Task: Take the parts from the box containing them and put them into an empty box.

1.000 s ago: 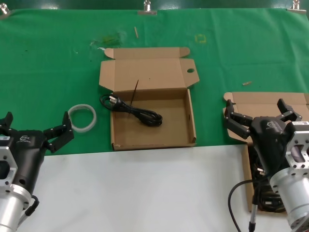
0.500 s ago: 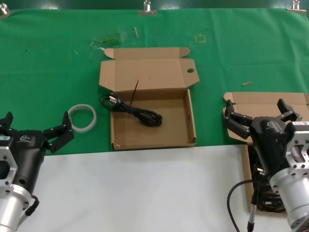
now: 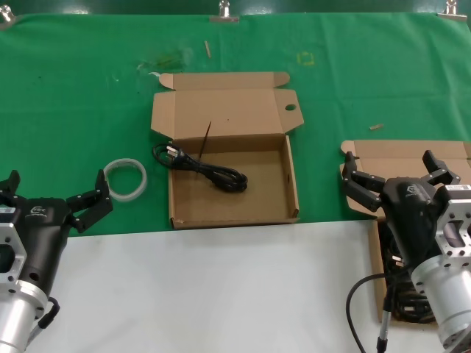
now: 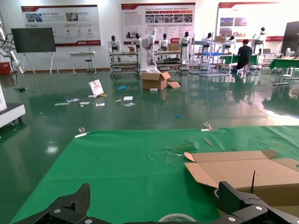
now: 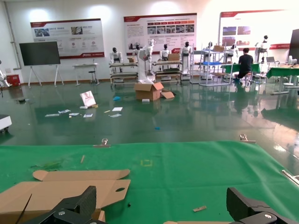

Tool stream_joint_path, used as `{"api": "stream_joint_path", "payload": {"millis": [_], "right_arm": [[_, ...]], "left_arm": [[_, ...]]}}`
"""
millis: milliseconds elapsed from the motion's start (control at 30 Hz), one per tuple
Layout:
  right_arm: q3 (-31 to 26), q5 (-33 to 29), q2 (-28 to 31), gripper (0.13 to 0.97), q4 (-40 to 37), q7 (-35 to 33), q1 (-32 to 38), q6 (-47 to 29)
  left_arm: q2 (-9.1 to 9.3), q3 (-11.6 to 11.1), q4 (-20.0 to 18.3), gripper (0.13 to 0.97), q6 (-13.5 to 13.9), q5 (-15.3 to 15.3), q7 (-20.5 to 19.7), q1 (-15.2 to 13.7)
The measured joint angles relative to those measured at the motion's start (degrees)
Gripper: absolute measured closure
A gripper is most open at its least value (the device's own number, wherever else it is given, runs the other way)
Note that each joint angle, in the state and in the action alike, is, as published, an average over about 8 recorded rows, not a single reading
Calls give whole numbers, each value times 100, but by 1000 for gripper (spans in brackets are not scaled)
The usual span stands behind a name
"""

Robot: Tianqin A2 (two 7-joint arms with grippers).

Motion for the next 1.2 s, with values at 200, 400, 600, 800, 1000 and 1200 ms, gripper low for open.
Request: {"api": "stream_joint_path", "payload": {"millis": [200, 400, 600, 800, 1000, 1200], "right_arm": [[0, 0, 0, 129, 0, 0, 0, 0], [0, 0, 0, 129, 0, 0, 0, 0], [0, 0, 0, 129, 0, 0, 0, 0], [0, 0, 0, 129, 0, 0, 0, 0], [0, 0, 0, 129, 0, 0, 0, 0], [0, 0, 0, 129, 0, 0, 0, 0]], "left_arm": [[0, 0, 0, 132, 0, 0, 0, 0], [0, 0, 0, 132, 0, 0, 0, 0], [0, 0, 0, 132, 0, 0, 0, 0], [0, 0, 0, 132, 0, 0, 1, 0], [0, 0, 0, 132, 0, 0, 1, 0], [0, 0, 0, 132, 0, 0, 1, 0]]}}
